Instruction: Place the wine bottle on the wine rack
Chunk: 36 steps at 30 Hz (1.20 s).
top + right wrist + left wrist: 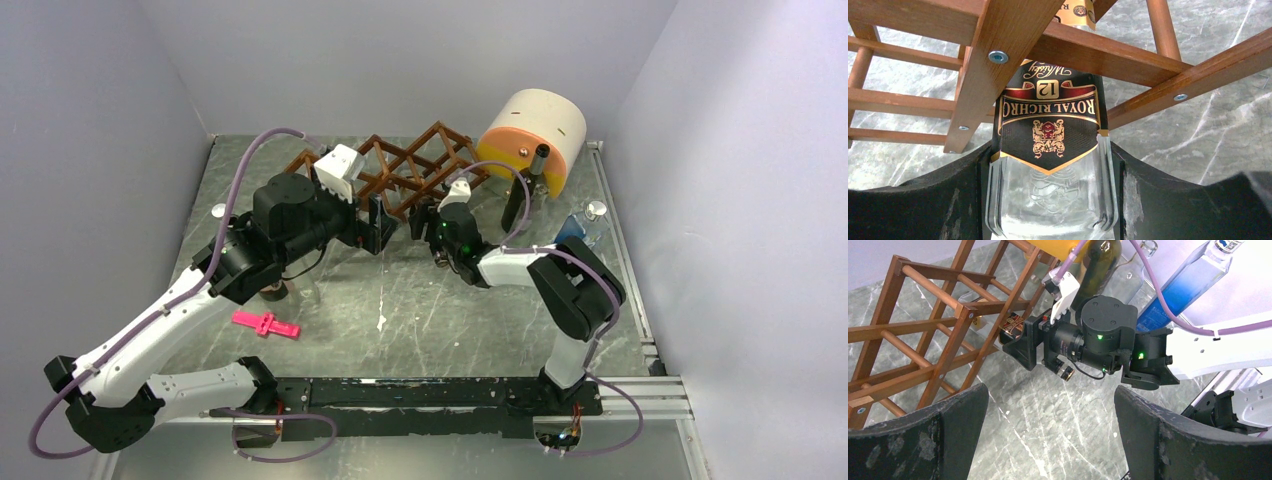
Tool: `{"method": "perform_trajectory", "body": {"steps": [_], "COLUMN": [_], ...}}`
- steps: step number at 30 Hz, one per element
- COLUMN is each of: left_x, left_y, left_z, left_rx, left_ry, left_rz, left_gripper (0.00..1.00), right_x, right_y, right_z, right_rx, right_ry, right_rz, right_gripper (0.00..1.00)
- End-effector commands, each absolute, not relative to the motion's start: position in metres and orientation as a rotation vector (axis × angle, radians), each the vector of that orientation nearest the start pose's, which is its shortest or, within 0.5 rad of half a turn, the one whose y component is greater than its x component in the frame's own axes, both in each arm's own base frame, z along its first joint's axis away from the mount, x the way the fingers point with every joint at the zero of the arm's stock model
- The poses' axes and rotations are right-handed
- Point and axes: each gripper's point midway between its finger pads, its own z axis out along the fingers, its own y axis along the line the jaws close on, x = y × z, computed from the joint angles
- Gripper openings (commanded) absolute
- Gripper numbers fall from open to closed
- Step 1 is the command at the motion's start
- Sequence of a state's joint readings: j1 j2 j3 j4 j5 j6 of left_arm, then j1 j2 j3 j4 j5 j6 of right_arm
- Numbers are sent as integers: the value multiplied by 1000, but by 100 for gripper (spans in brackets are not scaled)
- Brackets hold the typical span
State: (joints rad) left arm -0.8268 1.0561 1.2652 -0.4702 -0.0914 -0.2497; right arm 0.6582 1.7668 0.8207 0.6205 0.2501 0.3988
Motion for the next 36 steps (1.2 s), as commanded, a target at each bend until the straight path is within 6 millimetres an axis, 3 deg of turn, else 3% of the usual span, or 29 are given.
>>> {"method": "perform_trajectory", "body": {"steps": [1, 6, 13, 19, 26, 36], "left_x": [238, 237, 235, 235, 236, 235], "left_y": [-244, -244, -243, -242, -241, -236], "left_z": [359, 360, 361, 362, 361, 364], "left_rx": [461, 460, 459, 455, 454, 441], "left_ry": [1802, 1798, 1800, 1794, 1797, 1780], "left_rz": [-652, -659, -664, -665, -653, -646], "left_gripper": [100, 100, 100, 100, 100, 99], "right_x": [428, 432, 439, 438, 436, 402], "right_y": [298, 303, 299, 287, 279, 272], "right_z": [177, 173, 160, 157, 152, 156], "right_rx": [3, -1, 46, 69, 48, -54], "right_ry": [1634, 1640, 1710, 1733, 1765, 1959], "right_rz": [635, 651, 619, 551, 493, 470], "right_gripper": [0, 4, 59, 79, 93, 96]}}
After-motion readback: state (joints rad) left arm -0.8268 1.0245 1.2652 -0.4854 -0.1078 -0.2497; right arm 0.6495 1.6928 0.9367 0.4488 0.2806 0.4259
